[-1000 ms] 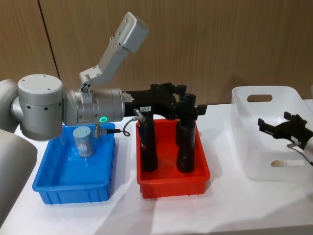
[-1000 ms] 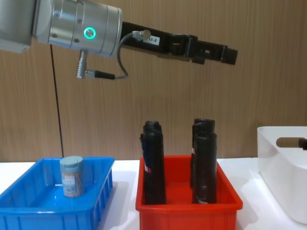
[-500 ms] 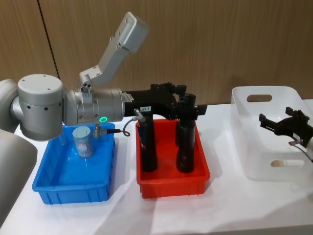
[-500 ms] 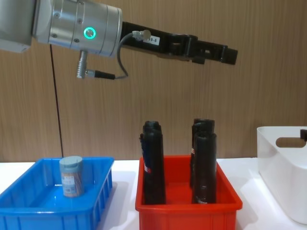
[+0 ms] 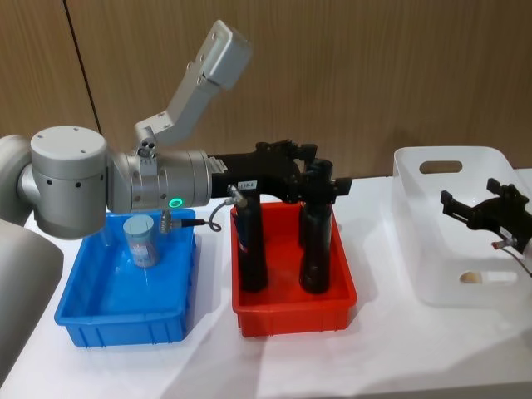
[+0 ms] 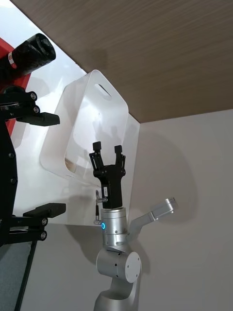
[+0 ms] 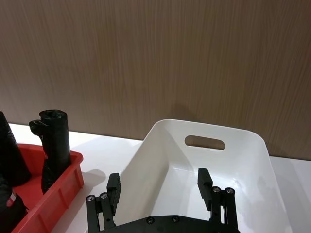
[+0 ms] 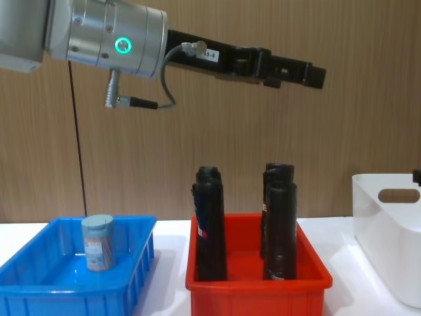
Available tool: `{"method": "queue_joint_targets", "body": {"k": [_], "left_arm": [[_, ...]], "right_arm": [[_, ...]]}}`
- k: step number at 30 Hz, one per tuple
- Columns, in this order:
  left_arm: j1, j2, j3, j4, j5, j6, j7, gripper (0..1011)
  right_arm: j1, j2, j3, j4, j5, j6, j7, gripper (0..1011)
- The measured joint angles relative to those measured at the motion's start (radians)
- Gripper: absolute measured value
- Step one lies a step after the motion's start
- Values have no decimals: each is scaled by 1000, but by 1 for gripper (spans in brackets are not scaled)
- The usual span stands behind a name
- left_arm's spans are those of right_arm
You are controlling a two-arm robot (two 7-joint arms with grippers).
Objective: Pick the cotton swabs from the blue box and place them into the white box.
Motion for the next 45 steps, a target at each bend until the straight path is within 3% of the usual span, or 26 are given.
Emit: {"method": "queue_joint_targets", "body": {"k": [20, 28, 45], "left_arm": [[7, 1, 0, -4, 2, -6, 10, 1003], [53, 10, 0, -30, 15, -44, 82, 1003], [200, 36, 0, -112, 59, -168, 312, 1003]], "right_arm": [[-39, 4, 1, -61, 8, -3, -19, 1001], [-90, 3, -14, -130, 8, -2, -46, 1001], [-256, 2, -58, -360, 0, -2, -138, 1001]]}}
